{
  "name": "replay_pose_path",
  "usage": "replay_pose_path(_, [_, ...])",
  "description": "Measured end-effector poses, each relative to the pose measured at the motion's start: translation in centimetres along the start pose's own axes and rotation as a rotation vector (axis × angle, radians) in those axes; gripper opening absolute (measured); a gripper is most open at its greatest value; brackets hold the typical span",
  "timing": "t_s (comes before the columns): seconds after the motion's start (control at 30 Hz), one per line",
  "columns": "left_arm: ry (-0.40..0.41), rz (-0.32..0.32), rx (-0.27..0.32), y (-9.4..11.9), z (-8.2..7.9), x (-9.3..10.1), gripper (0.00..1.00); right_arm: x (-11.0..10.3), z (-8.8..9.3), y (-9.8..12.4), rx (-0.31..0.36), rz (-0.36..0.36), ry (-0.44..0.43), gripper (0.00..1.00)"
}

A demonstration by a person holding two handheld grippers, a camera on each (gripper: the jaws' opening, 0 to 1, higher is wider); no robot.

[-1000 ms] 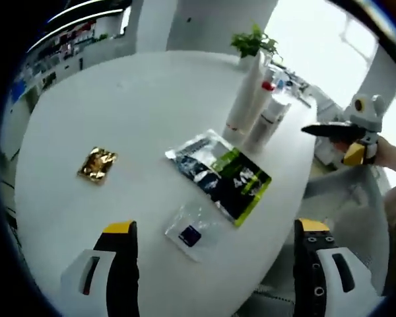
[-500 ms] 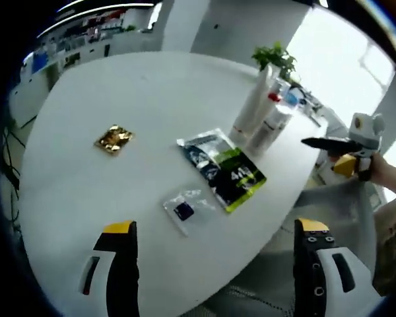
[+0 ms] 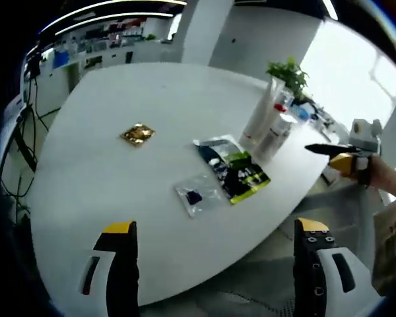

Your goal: Arrange the skincare products in the storage area until every visible bottle or jar stands upright without overlapping.

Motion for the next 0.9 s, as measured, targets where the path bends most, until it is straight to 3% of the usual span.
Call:
replay_pose_path(0.1, [0.028, -0.009, 0.040, 0.3, 0.1, -0.1, 0.97, 0.0, 0.0, 0.0, 0.000, 0.002, 0.004, 0.98])
replay_pose_path(0.37, [0.053, -0.011, 0.082, 0.6, 0.1, -0.4, 0.97, 0.0, 0.0, -0.1, -0.003, 0.002, 0.010, 0.98])
replay_pose_path(0.6, [0.051, -0.016, 0.072, 0.3, 0.0, -0.4, 0.97, 0.0, 0.0, -0.1, -0.009, 0.001, 0.012, 0.98])
replay_pose_path(0.8, [0.097, -0.018, 0.068, -0.6, -0.3, -0.6, 0.97, -0.1, 0.1, -0.1, -0.016, -0.009, 0.014, 0.97])
replay_pose_path(0.9, [0.151, -0.013, 0.132, -1.2, -1.2, -0.6, 0.97, -0.3, 0.2, -0.2, -0.025, -0.021, 0.030, 0.97])
Point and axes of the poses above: the point that each gripper's makers call its tool centre point, and the gripper's own axes: y roughly backward along the fingers, x roughly to its right, z roughly out of its underside, the point moved 8 cm from there along y, roughly backward along the fingers, and after that the axes turned 11 degrees about z, right-handed, at the moved point
